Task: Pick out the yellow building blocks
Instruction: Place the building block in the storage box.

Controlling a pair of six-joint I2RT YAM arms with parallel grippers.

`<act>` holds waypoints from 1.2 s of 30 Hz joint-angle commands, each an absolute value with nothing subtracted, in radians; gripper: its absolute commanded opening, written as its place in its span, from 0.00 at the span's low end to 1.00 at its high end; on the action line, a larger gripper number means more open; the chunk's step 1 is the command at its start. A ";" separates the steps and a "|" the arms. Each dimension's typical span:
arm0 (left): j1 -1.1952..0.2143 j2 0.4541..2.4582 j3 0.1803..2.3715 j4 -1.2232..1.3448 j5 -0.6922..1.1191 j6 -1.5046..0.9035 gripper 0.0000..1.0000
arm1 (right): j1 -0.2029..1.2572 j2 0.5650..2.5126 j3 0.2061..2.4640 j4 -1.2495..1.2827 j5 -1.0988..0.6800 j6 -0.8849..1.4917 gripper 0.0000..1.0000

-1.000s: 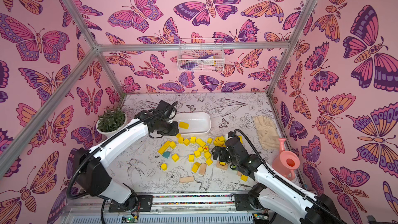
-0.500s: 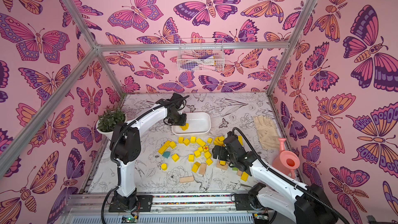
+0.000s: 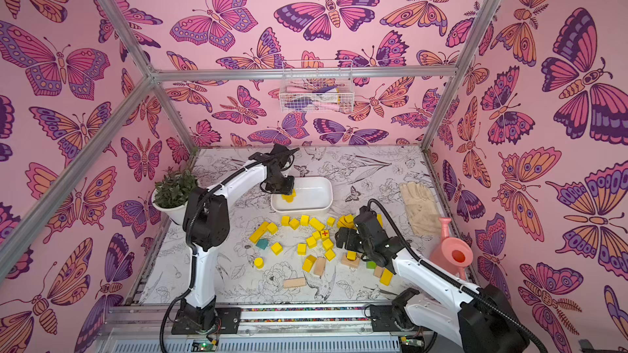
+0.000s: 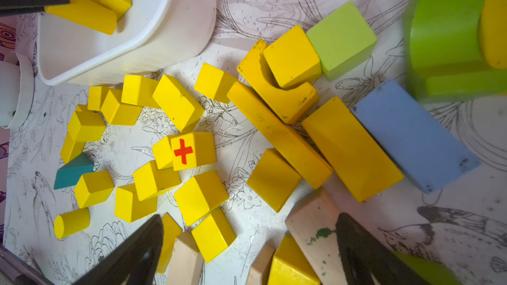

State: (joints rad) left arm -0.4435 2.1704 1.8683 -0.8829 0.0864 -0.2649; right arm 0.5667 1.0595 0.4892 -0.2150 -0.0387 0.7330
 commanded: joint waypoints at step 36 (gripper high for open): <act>-0.412 2.203 1.976 -0.941 -0.097 -0.181 0.00 | 0.552 1.042 0.503 -0.201 -0.045 0.732 0.98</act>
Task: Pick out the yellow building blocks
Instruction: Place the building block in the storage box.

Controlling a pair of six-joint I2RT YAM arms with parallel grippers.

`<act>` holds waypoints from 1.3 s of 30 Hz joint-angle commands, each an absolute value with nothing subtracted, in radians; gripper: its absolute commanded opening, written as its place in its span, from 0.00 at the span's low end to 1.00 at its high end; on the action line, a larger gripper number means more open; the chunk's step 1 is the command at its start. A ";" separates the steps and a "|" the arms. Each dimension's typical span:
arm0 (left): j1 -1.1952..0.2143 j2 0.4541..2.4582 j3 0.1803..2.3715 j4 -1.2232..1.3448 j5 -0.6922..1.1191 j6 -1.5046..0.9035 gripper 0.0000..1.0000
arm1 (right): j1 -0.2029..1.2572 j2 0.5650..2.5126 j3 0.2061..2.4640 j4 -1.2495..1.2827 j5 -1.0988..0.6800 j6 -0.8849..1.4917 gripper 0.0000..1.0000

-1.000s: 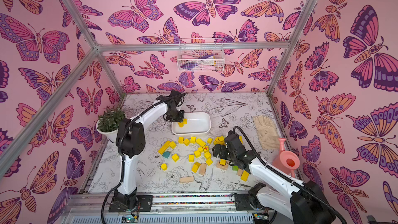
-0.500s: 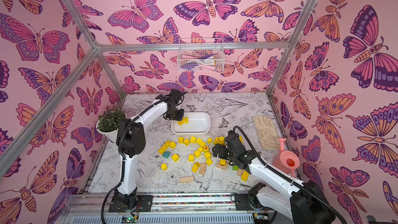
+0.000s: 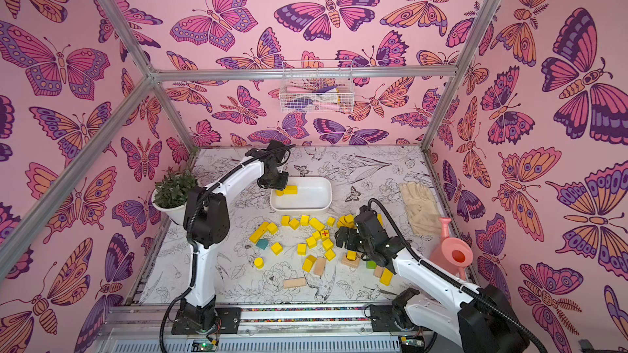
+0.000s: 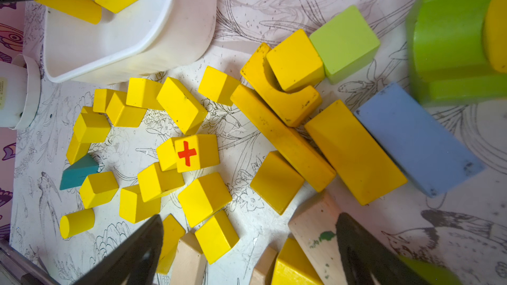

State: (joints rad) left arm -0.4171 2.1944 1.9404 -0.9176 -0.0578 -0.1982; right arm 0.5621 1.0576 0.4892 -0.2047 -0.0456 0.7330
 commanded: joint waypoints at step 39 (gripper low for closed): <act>-0.436 2.308 2.106 -0.991 -0.130 -0.175 0.03 | 0.546 1.022 0.490 -0.195 -0.049 0.736 0.98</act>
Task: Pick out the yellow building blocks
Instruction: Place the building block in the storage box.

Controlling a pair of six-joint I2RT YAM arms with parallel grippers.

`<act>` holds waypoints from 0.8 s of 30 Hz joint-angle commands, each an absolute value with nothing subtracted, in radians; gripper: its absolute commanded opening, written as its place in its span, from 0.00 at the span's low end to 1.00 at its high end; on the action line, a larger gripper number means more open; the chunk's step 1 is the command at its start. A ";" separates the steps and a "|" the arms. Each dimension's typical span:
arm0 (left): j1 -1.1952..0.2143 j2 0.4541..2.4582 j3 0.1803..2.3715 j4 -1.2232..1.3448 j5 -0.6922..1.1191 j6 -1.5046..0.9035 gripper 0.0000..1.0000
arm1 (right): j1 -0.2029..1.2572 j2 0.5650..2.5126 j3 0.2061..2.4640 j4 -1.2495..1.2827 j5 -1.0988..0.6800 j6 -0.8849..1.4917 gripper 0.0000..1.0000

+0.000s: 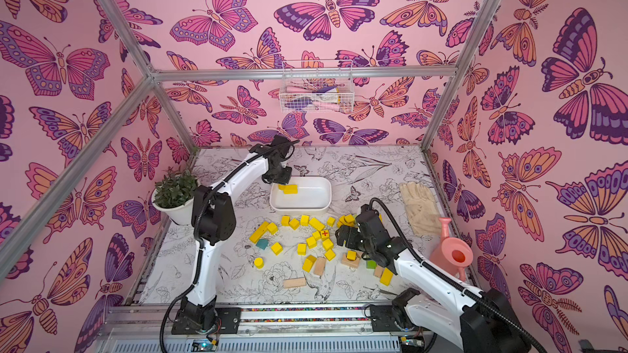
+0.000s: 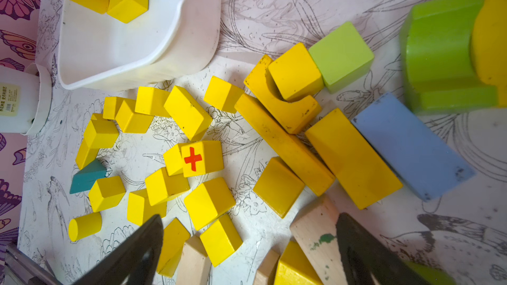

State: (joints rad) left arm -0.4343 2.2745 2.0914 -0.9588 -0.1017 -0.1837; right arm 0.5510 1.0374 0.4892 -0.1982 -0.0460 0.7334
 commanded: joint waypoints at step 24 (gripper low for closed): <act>-0.465 2.308 2.121 -1.007 -0.239 -0.137 0.00 | 0.543 1.023 0.488 -0.189 -0.054 0.738 0.98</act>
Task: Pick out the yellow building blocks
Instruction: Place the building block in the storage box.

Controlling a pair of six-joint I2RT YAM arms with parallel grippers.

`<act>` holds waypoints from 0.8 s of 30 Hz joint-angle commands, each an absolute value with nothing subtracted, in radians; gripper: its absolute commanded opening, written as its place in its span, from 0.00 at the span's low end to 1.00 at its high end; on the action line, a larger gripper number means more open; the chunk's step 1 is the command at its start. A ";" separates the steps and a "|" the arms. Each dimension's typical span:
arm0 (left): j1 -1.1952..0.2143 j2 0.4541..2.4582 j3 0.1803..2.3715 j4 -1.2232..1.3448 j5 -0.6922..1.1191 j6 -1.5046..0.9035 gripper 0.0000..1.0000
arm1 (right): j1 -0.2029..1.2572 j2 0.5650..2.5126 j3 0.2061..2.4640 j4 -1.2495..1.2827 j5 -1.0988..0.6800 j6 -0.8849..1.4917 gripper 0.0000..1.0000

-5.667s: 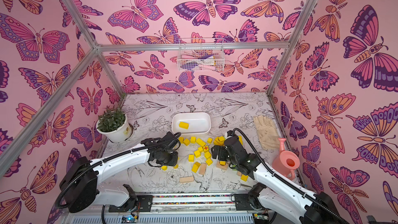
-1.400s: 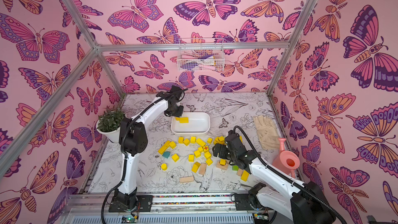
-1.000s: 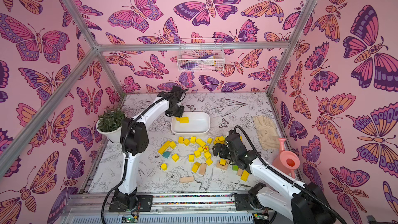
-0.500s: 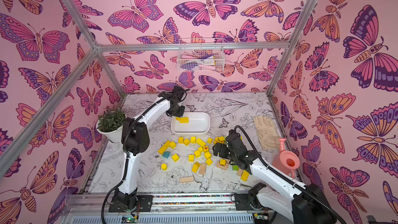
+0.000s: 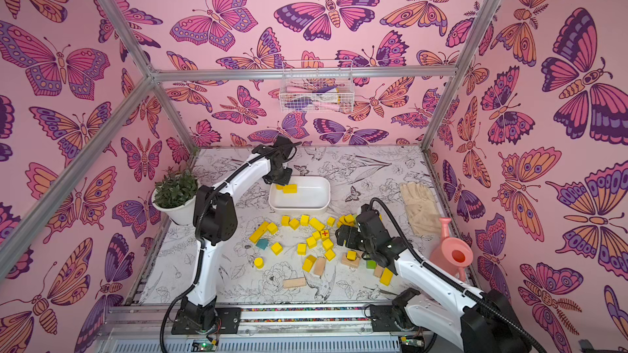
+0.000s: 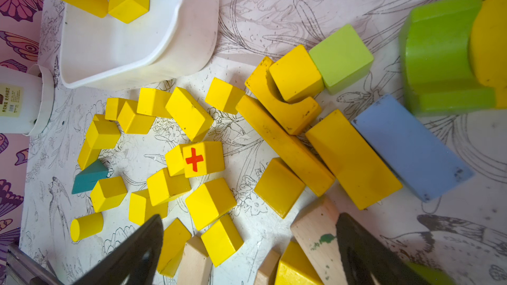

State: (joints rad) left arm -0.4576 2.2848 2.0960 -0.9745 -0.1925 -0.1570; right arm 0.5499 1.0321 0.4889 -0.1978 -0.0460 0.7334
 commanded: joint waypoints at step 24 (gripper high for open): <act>-0.457 2.257 2.121 -1.009 -0.248 -0.175 0.61 | 0.539 0.995 0.482 -0.205 -0.054 0.739 0.98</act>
State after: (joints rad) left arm -0.4633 2.3295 2.1315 -0.9810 -0.2314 -0.1699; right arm 0.5453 1.0145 0.4889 -0.1978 -0.0463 0.7334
